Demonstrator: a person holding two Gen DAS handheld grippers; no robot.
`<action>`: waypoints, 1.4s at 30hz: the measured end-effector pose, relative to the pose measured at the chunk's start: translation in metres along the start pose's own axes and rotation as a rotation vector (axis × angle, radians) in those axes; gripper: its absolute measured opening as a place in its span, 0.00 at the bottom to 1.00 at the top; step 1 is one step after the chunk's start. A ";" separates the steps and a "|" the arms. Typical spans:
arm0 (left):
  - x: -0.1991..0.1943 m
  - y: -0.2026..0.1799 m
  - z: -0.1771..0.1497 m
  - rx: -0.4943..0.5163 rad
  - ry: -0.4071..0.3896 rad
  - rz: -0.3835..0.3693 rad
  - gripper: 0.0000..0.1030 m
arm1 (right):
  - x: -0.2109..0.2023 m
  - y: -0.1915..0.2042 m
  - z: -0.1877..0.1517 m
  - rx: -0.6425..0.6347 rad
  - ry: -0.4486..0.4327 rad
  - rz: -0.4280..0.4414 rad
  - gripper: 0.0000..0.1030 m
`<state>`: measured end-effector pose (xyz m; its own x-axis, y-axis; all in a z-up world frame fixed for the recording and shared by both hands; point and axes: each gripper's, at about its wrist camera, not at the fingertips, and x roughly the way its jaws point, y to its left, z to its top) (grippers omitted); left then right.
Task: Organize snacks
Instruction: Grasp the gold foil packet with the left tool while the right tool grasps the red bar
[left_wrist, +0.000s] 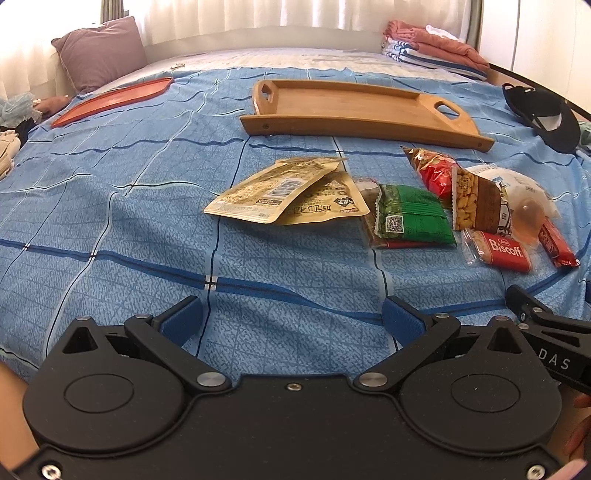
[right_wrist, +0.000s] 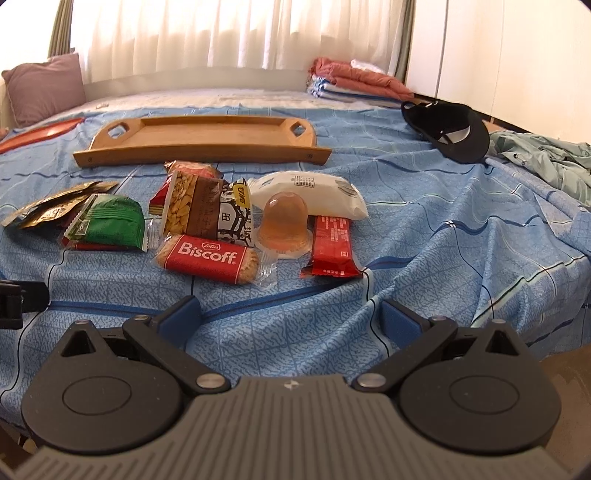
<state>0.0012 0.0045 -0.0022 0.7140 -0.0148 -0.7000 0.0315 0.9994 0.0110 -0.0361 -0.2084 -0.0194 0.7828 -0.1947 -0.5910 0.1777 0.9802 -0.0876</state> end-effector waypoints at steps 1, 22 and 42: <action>0.000 0.000 -0.001 0.003 -0.002 0.001 1.00 | -0.001 0.001 -0.002 -0.005 -0.008 -0.006 1.00; -0.031 0.003 0.022 -0.038 -0.189 -0.051 0.81 | -0.017 -0.037 0.022 0.131 -0.135 0.094 0.90; 0.062 0.041 0.071 -0.100 -0.091 -0.124 0.81 | 0.025 -0.049 0.031 0.103 -0.043 0.048 0.71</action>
<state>0.0964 0.0430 0.0054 0.7694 -0.1366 -0.6240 0.0573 0.9877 -0.1456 -0.0067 -0.2626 -0.0048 0.8166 -0.1508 -0.5571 0.1979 0.9799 0.0248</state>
